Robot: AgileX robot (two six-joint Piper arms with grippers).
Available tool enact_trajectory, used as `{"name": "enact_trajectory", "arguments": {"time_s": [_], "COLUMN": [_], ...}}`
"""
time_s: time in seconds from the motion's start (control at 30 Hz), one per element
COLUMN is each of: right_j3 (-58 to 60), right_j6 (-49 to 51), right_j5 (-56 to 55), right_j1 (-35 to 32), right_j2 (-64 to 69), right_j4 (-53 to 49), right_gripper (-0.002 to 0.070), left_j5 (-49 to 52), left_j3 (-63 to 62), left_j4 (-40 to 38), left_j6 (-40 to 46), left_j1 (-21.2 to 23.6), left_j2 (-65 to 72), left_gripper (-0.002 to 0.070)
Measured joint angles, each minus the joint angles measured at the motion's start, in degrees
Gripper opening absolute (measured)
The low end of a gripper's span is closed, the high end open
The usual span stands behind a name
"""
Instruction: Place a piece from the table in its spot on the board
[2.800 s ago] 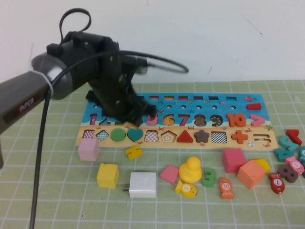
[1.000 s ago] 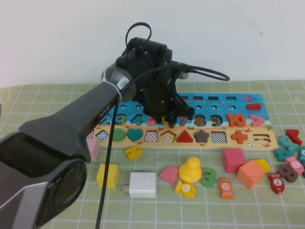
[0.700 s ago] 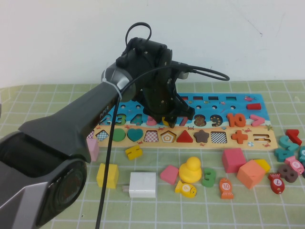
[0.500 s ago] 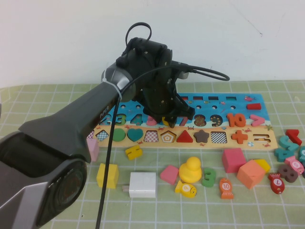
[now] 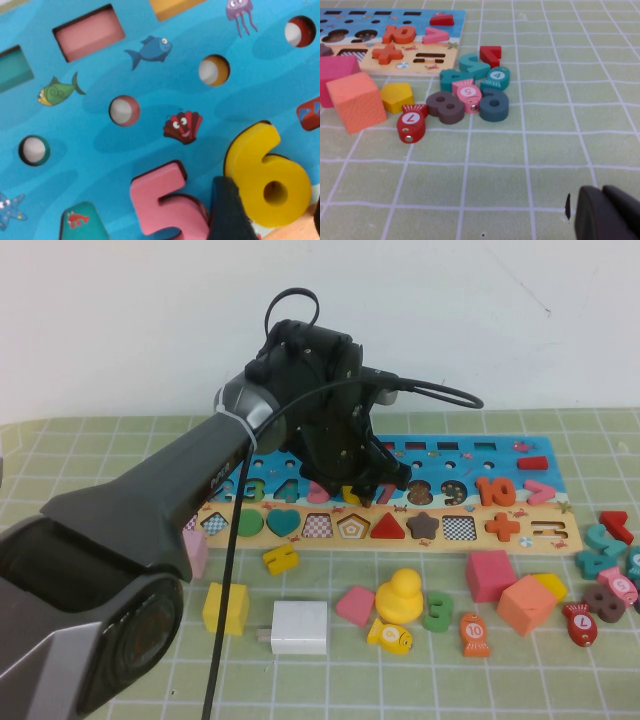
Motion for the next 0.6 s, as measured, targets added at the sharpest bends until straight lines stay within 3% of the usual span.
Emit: {"name": "enact_trajectory", "arguments": {"time_s": [0.37, 0.47, 0.6], "right_j3": [0.0, 0.0, 0.0], "right_j6": [0.0, 0.0, 0.0], "right_j5": [0.0, 0.0, 0.0], "right_j1": [0.0, 0.0, 0.0], "right_j2": [0.0, 0.0, 0.0], "right_j4": [0.0, 0.0, 0.0], "right_gripper": [-0.0003, -0.0003, -0.0003], "left_j5": [0.73, 1.72, 6.04], "left_j3": [-4.74, -8.72, -16.89], "left_j4": [-0.08, -0.34, -1.04], "left_j6": [-0.7, -0.1, 3.54], "left_j1": [0.0, 0.0, 0.0], "left_j2": [0.35, 0.35, 0.35], "left_gripper": [0.0339, 0.0284, 0.0151]}}
